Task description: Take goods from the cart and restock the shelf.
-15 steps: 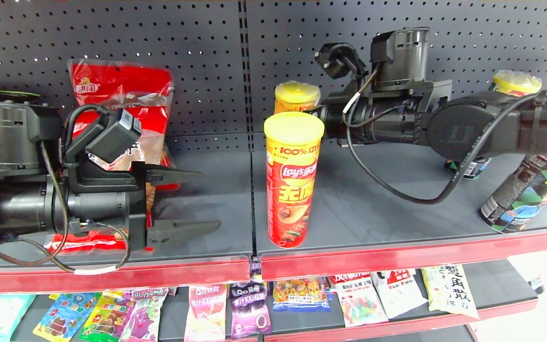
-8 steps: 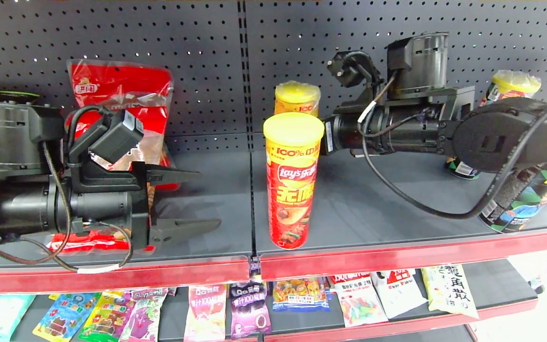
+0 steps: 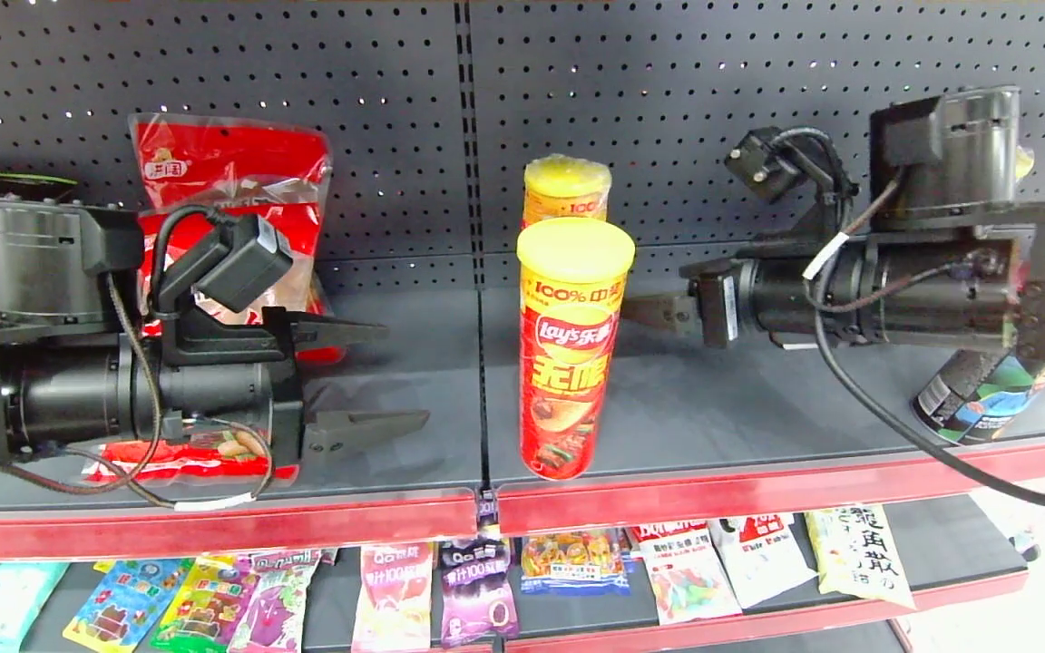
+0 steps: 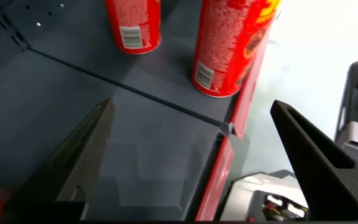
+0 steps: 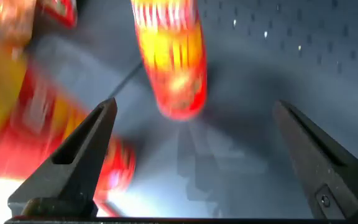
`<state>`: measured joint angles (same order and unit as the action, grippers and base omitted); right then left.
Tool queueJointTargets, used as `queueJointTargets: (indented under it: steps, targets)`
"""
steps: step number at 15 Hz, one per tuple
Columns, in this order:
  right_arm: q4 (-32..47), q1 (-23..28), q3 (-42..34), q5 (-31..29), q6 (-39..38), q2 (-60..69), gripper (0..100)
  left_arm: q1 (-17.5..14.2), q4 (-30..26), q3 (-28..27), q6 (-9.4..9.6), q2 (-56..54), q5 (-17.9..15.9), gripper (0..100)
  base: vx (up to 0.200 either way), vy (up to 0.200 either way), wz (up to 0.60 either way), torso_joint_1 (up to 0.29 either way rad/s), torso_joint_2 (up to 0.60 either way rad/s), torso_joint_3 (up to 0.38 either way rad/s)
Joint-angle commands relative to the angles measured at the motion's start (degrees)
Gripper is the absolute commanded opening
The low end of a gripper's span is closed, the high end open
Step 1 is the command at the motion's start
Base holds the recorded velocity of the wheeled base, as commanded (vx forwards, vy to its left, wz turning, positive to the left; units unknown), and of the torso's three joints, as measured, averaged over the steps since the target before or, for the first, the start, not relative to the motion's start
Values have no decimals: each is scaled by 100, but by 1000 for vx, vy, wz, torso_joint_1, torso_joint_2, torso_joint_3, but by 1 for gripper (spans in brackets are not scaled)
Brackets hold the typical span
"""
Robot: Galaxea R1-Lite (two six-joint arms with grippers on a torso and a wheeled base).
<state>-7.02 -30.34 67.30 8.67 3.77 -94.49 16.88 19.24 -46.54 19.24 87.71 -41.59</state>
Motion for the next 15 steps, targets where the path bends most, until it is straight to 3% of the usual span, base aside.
queueJointTargets:
  steps: [1, 4, 8, 11, 15]
  targets:
    - [-10, -77, -859, 21, 10, 897, 100, -1, 151, -21, -8, 255, 125, 100, 0, 0, 0, 0, 0, 0]
    - [-10, -306, -1888, 144, 1, 1785, 100, 34, 370, -39, -60, 422, 310, 100, 0, 0, 0, 0, 0, 0]
    - [-1, -130, -3232, 258, 10, 3420, 100, 377, 379, -224, -52, 879, 635, 100, 0, 0, 0, 0, 0, 0]
    - [17, 239, -3769, 258, 1, 4193, 100, 658, 379, -452, -16, 1187, 837, 100, 0, 0, 0, 0, 0, 0]
    - [34, 749, -3733, 267, -78, 4466, 100, 799, 388, -742, -8, 1512, 925, 100, 0, 0, 0, 0, 0, 0]
